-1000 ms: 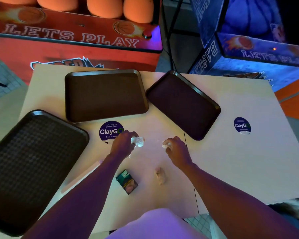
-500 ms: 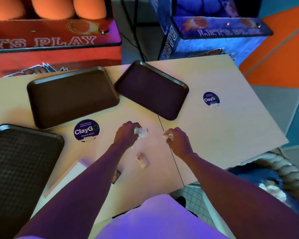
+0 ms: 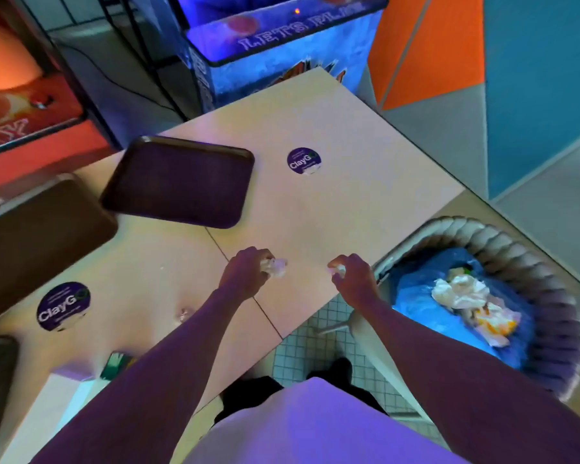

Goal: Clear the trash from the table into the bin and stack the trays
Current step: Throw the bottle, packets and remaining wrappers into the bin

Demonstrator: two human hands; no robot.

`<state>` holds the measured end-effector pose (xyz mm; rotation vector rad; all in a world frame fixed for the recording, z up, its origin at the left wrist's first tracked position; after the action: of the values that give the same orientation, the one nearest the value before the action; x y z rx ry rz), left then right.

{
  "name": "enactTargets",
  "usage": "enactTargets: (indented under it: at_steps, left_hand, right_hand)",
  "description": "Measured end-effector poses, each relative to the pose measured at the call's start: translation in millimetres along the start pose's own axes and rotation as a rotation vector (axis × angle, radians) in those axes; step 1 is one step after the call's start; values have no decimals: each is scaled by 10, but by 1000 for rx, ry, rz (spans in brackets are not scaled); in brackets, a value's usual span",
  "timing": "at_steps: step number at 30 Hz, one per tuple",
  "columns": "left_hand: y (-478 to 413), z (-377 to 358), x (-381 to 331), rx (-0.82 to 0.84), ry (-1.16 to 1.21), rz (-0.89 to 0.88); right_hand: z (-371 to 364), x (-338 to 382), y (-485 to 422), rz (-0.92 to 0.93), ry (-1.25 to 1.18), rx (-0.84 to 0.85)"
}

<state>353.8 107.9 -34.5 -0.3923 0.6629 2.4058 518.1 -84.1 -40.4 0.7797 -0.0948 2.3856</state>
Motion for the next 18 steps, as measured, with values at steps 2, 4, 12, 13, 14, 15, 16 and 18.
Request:
enactTargets:
  at_steps: [2, 4, 12, 13, 14, 15, 16, 18]
  left_hand:
    - [-15, -141, -368, 22, -30, -34]
    - [-61, -321, -774, 39, -61, -75]
    - [-70, -1134, -2342, 121, -100, -221]
    - [-58, -1241, -2513, 138, -100, -238]
    - [-48, -1379, -2716, 154, -116, -259]
    - [-43, -1487, -2864, 165, -137, -274]
    - [-41, -1569, -2972, 173, -156, -281]
    - [-21, -1794, -3232, 210, -191, -289]
  right_hand:
    - [197, -334, 137, -43, -6, -27]
    - [427, -696, 297, -88, -14, -62]
    - [1187, -2141, 987, -315, -71, -216]
    - [1263, -2307, 1081, -349, -71, -235]
    - [1347, -2505, 1203, -394, -73, -254]
    - [1410, -2649, 1298, -425, -67, -268]
    - [1457, -2755, 1368, -443, -65, -280]
    - [1565, -3019, 1560, -490, -86, -334]
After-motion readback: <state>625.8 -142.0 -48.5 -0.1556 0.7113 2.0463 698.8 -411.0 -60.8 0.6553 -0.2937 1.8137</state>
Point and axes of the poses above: each hand's wrist, its own y-axis away from the middle knuckle, its own z-axis out of the back of the hand, x = y × z, the point moved 8 cm from there along -y, towards the middle knuckle, and after that the axes turned 15 degrees about z, right-handed, at the moved point
